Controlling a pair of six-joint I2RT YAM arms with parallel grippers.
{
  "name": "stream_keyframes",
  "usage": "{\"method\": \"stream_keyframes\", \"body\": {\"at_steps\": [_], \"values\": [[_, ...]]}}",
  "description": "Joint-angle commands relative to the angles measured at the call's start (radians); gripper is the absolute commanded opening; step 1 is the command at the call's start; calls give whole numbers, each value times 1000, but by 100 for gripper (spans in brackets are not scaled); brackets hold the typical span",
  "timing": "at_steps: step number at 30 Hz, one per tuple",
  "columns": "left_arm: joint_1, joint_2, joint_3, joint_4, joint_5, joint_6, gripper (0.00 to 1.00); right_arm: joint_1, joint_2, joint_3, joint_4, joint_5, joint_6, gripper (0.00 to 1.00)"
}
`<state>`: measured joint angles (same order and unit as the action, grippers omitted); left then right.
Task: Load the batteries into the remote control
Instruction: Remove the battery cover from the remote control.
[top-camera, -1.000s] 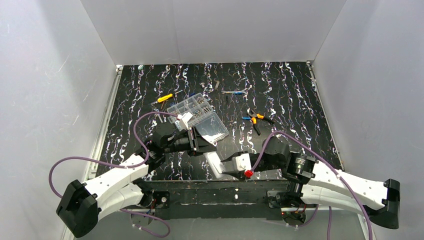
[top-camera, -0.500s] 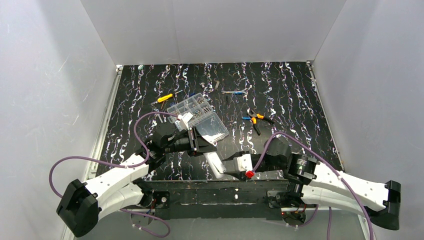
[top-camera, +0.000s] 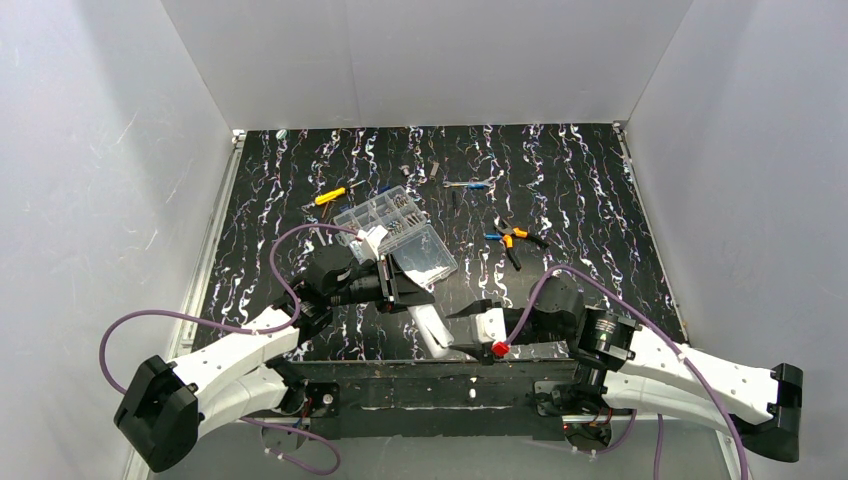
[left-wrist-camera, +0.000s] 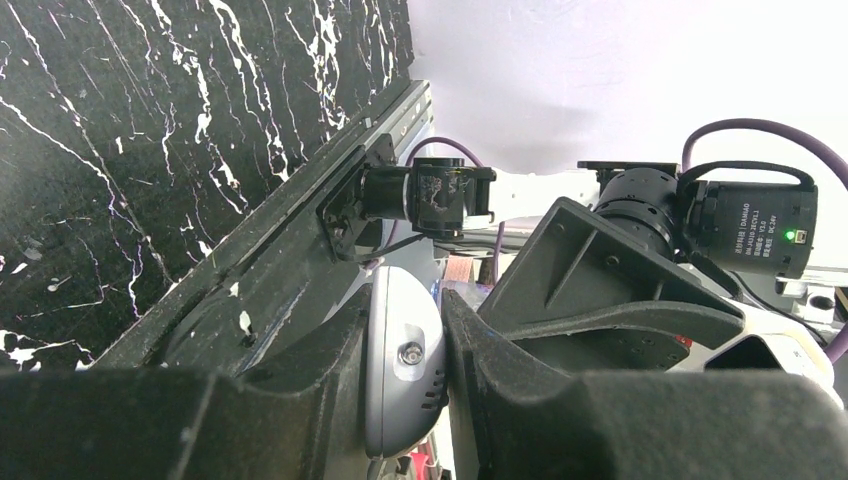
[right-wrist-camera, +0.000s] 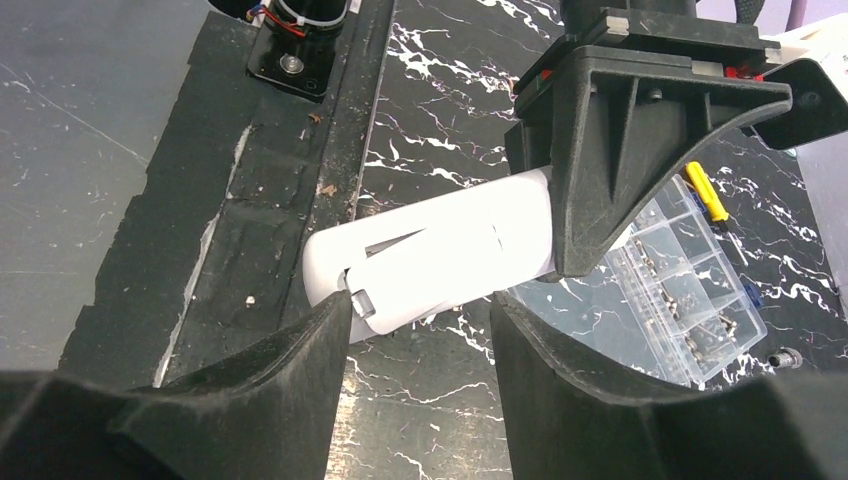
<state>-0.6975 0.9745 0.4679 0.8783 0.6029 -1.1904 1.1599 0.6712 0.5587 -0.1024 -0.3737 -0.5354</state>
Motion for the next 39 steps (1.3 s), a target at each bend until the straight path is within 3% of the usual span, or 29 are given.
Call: {"method": "stream_keyframes", "body": {"at_steps": [1,4,8,14,17,24,29,32,35,39], "values": [[-6,-11,-5,52,50,-2,0,-2,-14,-2,7,-16,-9,63],[-6,-10,-6,52,47,-3,0,-2,-28,5,-24,-20,-10,70],[-5,-12,-8,52,47,-2,2,-2,-64,12,-52,-24,9,73],[-7,-7,-12,57,32,-1,4,-1,-112,44,-84,-33,203,76],[-6,-4,-17,58,20,-2,1,-1,-118,78,-143,-11,315,76],[-5,2,-29,73,1,-8,0,20,-125,136,-153,233,665,69],[-6,8,-35,73,-12,-6,0,74,-12,266,-327,540,852,66],[-5,21,-33,85,-10,-13,0,193,96,341,-424,717,917,69],[-7,23,-30,88,-8,-14,0,240,188,391,-464,736,963,77],[-5,19,-26,86,-5,-15,0,244,245,383,-428,689,994,79]]}}
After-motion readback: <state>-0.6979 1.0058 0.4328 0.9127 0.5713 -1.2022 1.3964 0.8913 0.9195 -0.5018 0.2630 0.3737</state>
